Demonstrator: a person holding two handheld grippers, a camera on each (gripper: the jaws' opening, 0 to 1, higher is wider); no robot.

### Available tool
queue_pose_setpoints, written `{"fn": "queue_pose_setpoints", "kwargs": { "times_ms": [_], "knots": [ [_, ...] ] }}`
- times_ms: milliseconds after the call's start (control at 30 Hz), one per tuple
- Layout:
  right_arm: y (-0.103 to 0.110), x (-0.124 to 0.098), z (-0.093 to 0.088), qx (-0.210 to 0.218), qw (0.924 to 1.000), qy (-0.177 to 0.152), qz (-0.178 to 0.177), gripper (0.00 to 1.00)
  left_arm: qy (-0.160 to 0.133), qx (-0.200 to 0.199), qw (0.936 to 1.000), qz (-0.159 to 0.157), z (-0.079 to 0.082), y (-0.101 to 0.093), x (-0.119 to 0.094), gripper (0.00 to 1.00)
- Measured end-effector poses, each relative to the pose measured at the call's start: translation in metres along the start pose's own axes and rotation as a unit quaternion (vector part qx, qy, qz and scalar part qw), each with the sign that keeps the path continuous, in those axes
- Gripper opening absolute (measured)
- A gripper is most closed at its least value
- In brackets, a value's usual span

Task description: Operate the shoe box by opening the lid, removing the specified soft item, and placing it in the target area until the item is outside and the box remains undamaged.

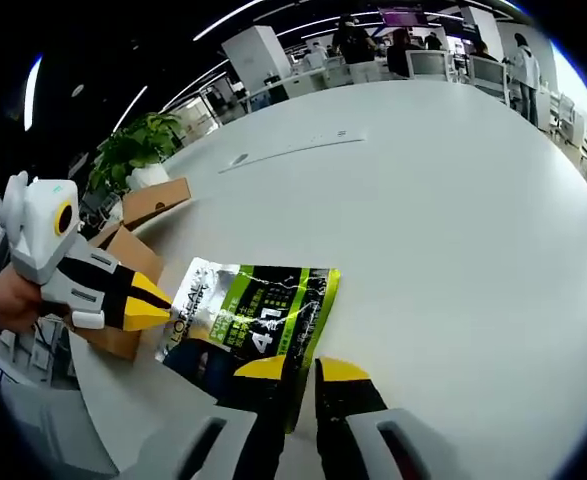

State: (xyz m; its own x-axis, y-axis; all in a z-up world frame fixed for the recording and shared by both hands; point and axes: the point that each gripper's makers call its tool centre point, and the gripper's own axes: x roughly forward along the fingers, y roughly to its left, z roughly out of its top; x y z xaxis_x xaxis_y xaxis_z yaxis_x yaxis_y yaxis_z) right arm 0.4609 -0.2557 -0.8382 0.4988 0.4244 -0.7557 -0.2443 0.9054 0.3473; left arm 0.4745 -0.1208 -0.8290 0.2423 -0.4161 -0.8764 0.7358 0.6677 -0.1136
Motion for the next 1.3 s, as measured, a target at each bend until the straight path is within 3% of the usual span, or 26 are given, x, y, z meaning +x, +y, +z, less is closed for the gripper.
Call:
{"fn": "queue_pose_setpoints", "kwargs": {
  "times_ms": [167, 400, 633, 733, 1000, 1133, 1300],
  "knots": [
    [0.005, -0.01, 0.008, 0.007, 0.9998, -0.016, 0.0, 0.06, -0.047, -0.041, 0.9974, -0.036, 0.016, -0.008, -0.013, 0.1],
    [0.022, -0.023, 0.022, 0.015, 0.9984, -0.052, 0.015, 0.1, -0.117, -0.059, 0.99, -0.053, 0.035, -0.011, -0.048, 0.14],
    [0.042, -0.034, 0.029, 0.01, 0.9974, -0.068, 0.022, 0.12, -0.15, -0.065, 0.9853, -0.051, 0.031, -0.002, -0.07, 0.16],
    [0.052, -0.037, 0.033, 0.008, 0.9968, -0.075, 0.027, 0.12, -0.184, -0.094, 0.9765, -0.062, 0.035, 0.005, -0.087, 0.18],
    [0.089, -0.034, 0.036, -0.017, 0.9959, -0.074, 0.05, 0.12, -0.203, -0.088, 0.9748, -0.032, 0.01, 0.023, -0.125, 0.19],
    [0.119, -0.028, 0.037, -0.024, 0.9942, -0.074, 0.074, 0.14, -0.212, -0.095, 0.9725, -0.02, -0.009, 0.035, -0.144, 0.23],
    [0.161, -0.021, 0.045, -0.063, 0.9892, -0.081, 0.105, 0.19, -0.22, -0.102, 0.9702, 0.004, -0.036, 0.057, -0.169, 0.27]
  ]
}}
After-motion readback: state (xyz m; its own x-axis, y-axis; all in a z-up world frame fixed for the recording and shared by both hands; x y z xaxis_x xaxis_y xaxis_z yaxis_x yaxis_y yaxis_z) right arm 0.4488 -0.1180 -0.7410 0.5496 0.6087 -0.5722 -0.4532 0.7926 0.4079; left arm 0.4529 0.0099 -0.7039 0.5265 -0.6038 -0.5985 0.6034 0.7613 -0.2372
